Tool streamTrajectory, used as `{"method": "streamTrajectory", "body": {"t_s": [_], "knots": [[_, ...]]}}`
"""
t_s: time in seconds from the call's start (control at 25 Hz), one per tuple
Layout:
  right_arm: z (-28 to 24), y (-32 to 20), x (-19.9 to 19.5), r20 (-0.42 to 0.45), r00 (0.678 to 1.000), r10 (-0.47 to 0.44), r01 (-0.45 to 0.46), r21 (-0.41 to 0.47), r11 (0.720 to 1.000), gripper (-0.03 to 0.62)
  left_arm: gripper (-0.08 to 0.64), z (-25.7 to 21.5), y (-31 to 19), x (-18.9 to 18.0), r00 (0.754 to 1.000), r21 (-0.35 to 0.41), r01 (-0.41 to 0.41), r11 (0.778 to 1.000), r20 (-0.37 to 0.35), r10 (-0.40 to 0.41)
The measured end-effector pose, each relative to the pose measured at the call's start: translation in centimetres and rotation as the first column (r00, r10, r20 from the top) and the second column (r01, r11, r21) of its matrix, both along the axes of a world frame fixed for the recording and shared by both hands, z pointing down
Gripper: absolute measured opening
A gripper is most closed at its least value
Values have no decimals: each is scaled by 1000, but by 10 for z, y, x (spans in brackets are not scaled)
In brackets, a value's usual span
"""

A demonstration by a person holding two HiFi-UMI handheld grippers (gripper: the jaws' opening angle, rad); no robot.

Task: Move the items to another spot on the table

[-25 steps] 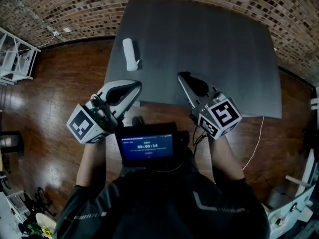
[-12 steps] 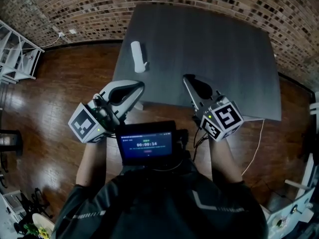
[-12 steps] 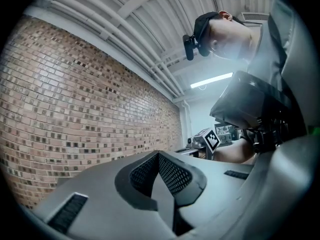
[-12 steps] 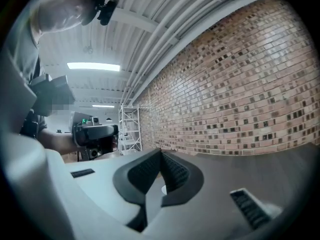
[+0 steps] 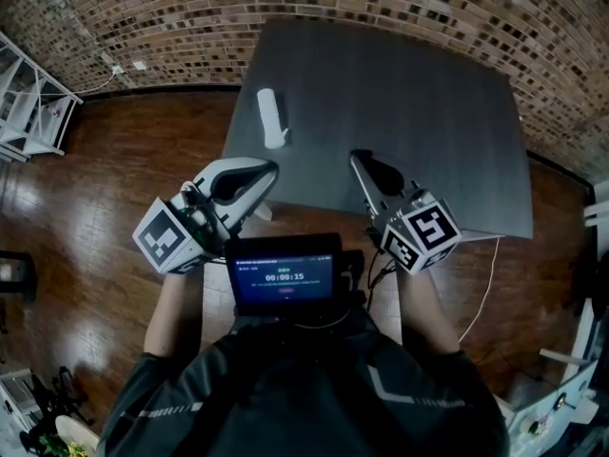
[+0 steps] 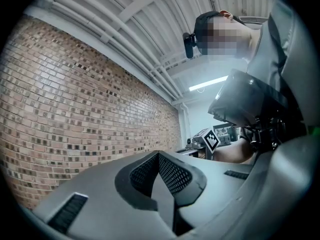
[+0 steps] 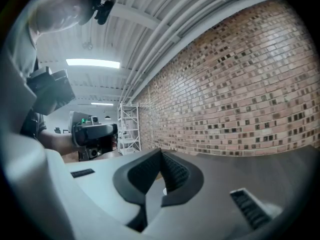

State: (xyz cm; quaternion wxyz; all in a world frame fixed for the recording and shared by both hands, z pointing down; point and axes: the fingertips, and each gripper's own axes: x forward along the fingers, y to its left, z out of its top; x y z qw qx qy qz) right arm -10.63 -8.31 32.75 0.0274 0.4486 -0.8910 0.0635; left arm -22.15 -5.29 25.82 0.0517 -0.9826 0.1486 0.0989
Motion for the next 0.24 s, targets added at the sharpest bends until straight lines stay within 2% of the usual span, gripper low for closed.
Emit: {"method": "streamTrajectory", "body": {"t_s": [0.24], "knots": [[1,-1,0,0,1000,-1,1,8,1000,0,-8,3,0,-2,1000,6,6,1000,4,-6]]}}
